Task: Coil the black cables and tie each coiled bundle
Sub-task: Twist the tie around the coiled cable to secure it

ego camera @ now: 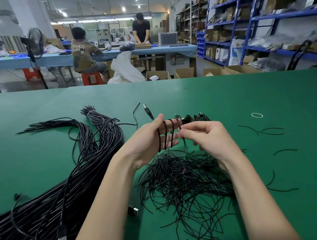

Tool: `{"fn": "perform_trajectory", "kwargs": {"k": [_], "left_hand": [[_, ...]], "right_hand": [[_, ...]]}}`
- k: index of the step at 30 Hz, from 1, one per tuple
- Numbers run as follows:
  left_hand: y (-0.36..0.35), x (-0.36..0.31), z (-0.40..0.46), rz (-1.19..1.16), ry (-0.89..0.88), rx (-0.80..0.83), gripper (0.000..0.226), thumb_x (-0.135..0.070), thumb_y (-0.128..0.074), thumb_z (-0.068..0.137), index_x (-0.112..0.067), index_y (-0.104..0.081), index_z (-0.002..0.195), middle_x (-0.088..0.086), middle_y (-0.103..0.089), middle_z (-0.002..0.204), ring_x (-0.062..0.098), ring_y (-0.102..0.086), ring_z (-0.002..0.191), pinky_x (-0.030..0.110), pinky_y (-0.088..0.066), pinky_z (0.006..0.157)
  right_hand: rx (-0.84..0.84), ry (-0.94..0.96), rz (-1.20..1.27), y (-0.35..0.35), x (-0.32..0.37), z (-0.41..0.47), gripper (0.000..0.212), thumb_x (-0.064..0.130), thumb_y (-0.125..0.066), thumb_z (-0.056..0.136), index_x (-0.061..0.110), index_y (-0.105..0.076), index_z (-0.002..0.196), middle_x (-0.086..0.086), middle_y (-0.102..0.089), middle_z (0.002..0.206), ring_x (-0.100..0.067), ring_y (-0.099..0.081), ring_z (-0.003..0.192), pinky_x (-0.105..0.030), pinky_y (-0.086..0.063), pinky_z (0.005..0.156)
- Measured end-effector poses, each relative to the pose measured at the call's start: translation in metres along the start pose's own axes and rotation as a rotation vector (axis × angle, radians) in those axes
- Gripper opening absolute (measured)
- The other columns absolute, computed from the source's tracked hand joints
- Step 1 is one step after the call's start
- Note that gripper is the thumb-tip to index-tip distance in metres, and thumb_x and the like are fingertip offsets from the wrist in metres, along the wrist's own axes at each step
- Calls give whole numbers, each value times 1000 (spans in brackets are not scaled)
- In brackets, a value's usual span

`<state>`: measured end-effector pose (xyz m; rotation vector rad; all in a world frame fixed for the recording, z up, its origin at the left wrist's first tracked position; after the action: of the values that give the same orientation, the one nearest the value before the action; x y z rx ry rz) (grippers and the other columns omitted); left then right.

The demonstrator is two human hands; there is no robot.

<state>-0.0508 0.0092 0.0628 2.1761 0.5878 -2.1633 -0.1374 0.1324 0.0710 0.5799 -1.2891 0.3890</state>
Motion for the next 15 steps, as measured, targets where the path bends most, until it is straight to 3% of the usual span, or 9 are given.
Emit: {"fn": "perform_trajectory", "kwargs": {"k": [5,9,12,15], "left_hand": [[-5,1,-1,-96,23,28,43,-36,-36,107,-8,-66,118,6,-73,117,18,-72,89,30,-60,81],[-5,1,-2,-90,28,30,36,-26,-66,88,-3,-72,115,9,-74,107,26,-72,83,28,-60,74],[-5,3,-3,-80,40,39,37,-22,-72,82,-3,-74,114,10,-74,108,31,-73,87,30,-61,76],[-4,4,-2,-53,57,25,36,-15,-74,80,-3,-73,114,14,-73,114,31,-73,89,32,-61,82]], "right_hand": [[-5,52,-43,-4,8,-1,13,11,-82,84,23,-77,84,0,-78,74,-13,-72,65,-22,-56,58],[-59,230,-165,-2,23,-4,18,11,-83,82,29,-81,84,16,-76,73,-3,-73,65,-16,-57,58],[-57,291,-197,-4,27,-6,21,12,-80,84,33,-82,84,22,-76,75,1,-74,71,-18,-60,63],[-103,292,-175,-4,25,-6,21,11,-80,83,32,-81,81,19,-75,69,0,-72,63,-18,-58,55]]}}
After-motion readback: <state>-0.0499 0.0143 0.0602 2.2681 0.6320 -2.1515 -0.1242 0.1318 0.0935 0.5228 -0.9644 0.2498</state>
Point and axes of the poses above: each hand's wrist, its own z-axis towards the middle knuckle, its own y-axis out of the back of the hand, x = y × z, the point moved 7 cm from there along z, towards the middle knuckle
